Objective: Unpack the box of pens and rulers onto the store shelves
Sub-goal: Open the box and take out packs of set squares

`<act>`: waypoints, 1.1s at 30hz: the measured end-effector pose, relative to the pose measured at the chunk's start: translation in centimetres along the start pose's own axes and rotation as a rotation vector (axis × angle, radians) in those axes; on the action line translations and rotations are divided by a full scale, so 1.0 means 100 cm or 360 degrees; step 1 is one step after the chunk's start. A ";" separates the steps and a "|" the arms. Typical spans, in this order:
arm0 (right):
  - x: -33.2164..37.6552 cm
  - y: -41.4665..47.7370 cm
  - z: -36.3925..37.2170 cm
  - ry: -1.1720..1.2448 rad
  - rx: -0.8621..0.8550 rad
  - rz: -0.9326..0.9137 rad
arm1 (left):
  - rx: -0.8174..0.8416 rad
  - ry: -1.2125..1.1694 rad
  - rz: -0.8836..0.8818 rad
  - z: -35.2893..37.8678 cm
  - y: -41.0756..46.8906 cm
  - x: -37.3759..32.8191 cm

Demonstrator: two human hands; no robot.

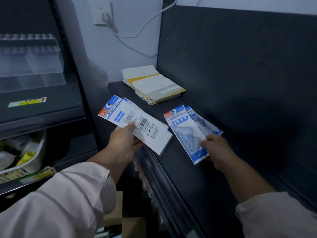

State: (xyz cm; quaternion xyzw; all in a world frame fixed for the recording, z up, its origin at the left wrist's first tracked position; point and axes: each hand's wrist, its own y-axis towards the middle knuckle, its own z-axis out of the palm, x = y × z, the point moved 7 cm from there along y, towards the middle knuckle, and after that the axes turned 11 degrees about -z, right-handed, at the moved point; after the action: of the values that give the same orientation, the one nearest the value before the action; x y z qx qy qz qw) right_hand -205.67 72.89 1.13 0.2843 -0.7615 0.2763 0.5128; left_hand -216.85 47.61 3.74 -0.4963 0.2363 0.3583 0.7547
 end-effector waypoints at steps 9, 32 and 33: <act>0.065 -0.005 0.015 -0.1058 -0.0086 -0.0719 | 0.0065 0.0263 0.0130 0.005 0.011 -0.002; 0.046 -0.022 0.093 0.0482 0.0730 0.0130 | 0.0095 0.0879 0.0162 -0.005 -0.001 -0.014; 0.046 -0.023 0.093 0.0479 0.0736 0.0124 | 0.0195 0.0811 -0.0059 -0.002 -0.003 -0.003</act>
State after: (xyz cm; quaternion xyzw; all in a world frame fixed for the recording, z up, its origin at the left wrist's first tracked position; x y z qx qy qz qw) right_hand -211.22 64.01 2.75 0.3201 -0.6040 0.5013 0.5305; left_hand -216.88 47.27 4.06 -0.5280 0.4308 0.1929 0.7060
